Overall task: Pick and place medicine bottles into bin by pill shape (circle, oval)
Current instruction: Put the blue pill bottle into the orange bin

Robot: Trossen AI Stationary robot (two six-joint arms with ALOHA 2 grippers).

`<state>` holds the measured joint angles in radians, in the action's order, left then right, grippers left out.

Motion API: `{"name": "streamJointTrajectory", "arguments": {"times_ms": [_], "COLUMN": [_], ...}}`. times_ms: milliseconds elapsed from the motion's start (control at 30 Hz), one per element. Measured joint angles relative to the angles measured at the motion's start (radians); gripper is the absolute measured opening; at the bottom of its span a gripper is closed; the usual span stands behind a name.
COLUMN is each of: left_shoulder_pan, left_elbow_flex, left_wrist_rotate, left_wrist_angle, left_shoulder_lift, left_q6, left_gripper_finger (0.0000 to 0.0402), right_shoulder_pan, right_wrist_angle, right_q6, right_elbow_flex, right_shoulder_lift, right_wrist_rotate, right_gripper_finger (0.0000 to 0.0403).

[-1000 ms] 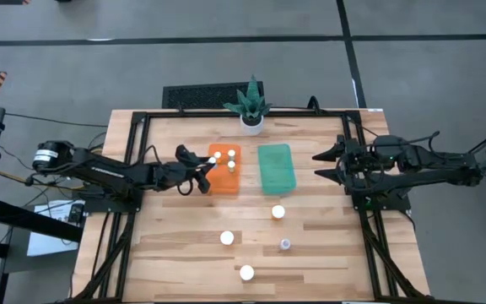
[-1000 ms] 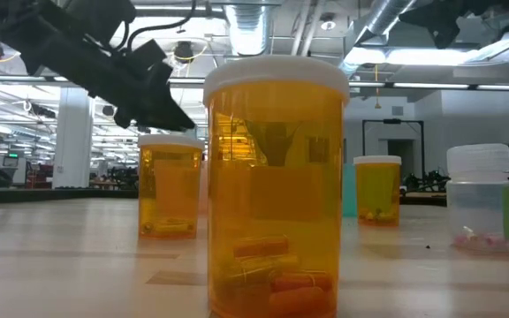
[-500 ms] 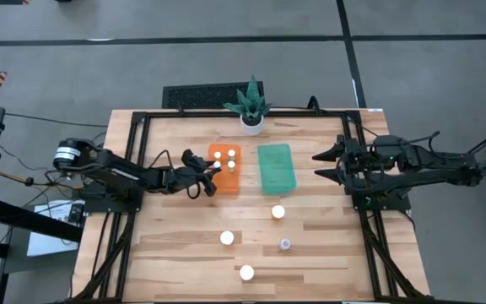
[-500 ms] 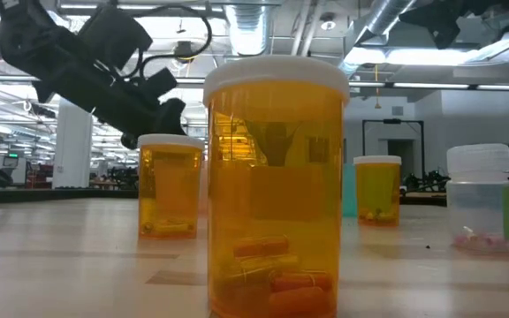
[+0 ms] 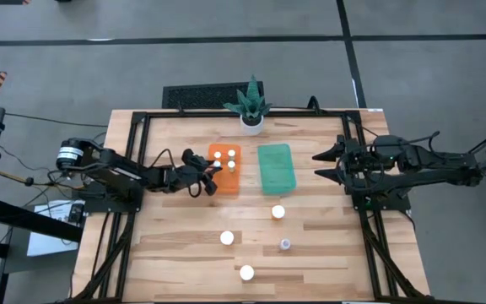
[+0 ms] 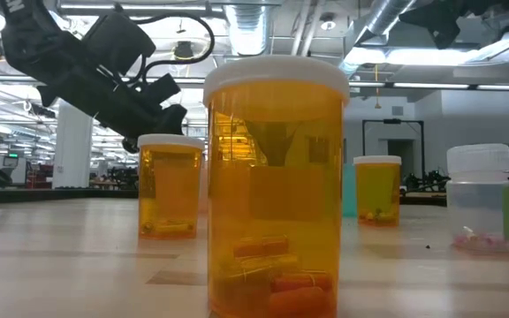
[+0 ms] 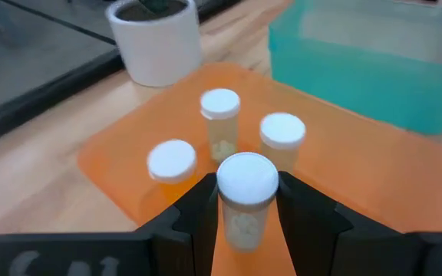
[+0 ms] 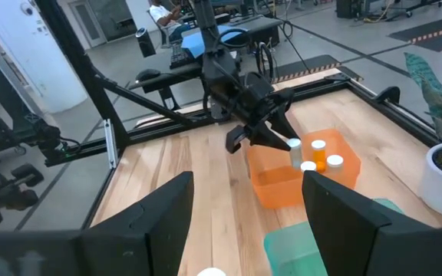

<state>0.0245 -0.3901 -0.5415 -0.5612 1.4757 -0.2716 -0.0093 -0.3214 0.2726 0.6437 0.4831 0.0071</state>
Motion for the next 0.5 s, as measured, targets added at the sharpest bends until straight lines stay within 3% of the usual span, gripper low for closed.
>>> {"name": "streamJointTrajectory", "arguments": {"times_ms": [500], "left_shoulder_pan": [0.029], "left_elbow_flex": [0.0], "left_wrist_rotate": [0.031], "left_wrist_angle": [0.03], "left_shoulder_lift": [0.0], "left_q6": [0.005], "left_gripper_finger": [0.0114], "right_shoulder_pan": [0.0], "right_wrist_angle": [0.0], "right_q6": [-0.001], "right_elbow_flex": [0.0], "right_shoulder_lift": [0.0], "right_wrist_rotate": [0.0], "right_gripper_finger": [0.0255]}}
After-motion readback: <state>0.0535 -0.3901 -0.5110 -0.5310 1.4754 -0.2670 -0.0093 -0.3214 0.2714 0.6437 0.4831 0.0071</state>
